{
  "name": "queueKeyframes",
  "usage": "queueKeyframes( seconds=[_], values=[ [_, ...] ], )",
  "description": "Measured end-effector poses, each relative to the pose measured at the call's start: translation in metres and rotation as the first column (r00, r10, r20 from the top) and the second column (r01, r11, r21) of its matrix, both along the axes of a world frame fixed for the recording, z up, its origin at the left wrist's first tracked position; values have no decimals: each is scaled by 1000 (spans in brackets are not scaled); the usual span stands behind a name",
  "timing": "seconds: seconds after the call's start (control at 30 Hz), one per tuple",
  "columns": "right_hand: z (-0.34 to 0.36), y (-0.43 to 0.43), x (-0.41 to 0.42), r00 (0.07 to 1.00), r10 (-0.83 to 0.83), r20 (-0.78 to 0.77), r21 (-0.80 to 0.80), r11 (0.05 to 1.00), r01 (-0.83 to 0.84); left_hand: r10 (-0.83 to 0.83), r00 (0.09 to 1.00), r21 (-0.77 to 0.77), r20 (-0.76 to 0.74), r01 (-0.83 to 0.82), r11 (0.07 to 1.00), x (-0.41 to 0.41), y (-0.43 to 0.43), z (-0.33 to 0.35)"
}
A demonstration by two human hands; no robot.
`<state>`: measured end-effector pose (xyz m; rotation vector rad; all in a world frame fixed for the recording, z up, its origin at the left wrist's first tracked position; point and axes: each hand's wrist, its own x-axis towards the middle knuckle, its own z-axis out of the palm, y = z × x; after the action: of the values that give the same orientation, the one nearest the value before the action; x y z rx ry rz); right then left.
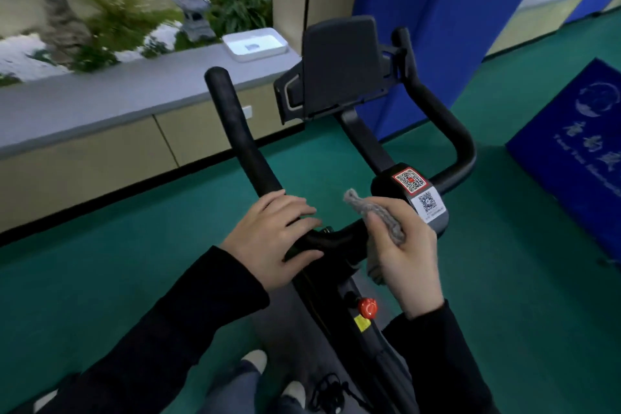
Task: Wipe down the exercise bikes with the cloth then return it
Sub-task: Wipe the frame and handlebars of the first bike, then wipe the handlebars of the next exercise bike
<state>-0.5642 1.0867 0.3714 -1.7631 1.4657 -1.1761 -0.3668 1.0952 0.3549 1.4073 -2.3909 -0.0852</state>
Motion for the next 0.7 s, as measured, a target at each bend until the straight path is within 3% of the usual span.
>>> queueKeyframes(
  seconds=[0.23,0.57,0.7],
  values=[
    [6,3,17,973,74,219,-16,997,-72,180,981,-3,70,-180,984,3,56,-15],
    [2,36,92,919,361,158,-2,931,-365,447,890,40,91,-452,891,56,122,-30],
    [-6,63,130,878,451,162,37,886,-462,583,810,119,61,-585,802,91,173,-45]
  ],
)
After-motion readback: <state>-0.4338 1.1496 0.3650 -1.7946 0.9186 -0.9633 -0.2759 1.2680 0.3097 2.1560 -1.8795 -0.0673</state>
